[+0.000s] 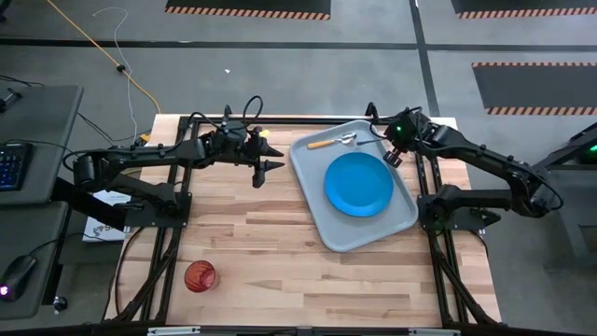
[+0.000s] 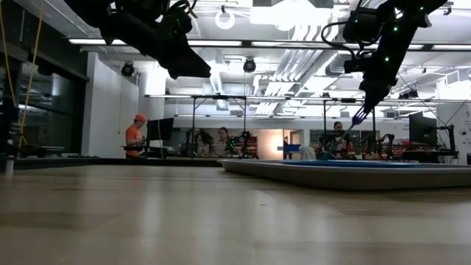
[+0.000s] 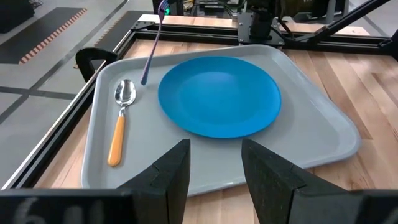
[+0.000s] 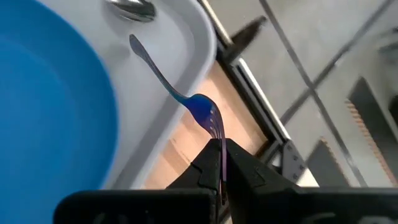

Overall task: Pick and place plate/cup/fork/spoon on tray
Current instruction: Put the blue fork on the gray serving tray to the right of the yellow spoon

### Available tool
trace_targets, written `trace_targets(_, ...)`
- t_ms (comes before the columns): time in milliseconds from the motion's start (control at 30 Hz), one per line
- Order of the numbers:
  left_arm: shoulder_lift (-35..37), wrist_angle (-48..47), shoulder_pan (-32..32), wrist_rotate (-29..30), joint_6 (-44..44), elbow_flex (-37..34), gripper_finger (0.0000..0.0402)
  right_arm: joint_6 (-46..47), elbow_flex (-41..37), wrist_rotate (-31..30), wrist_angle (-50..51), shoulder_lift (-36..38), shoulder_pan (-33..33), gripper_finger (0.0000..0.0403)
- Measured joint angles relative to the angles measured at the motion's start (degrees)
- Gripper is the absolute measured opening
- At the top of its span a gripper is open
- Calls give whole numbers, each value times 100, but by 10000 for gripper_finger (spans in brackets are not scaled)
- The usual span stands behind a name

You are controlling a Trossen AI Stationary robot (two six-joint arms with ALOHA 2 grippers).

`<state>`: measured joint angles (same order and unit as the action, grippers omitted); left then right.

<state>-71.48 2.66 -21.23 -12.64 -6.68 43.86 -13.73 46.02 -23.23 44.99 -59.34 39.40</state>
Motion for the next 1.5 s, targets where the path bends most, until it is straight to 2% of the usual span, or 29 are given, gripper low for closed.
trace_targets(267, 0, 17, 0, -2, 42, 0, 133, -27, 0, 1050, -537, 503, 0, 0)
trace_targets(467, 0, 23, 0, -2, 44, 0, 133, 261, 0, 2735, -978, 638, 0, 0)
trace_targets(567, 0, 23, 1, -2, 44, 0, 133, 274, 0, 3221, -1083, 609, 0, 0)
trace_targets(1500, 0, 21, 33, -4, 59, 0, 133, 218, 0, 3329, -1144, 607, 0, 0)
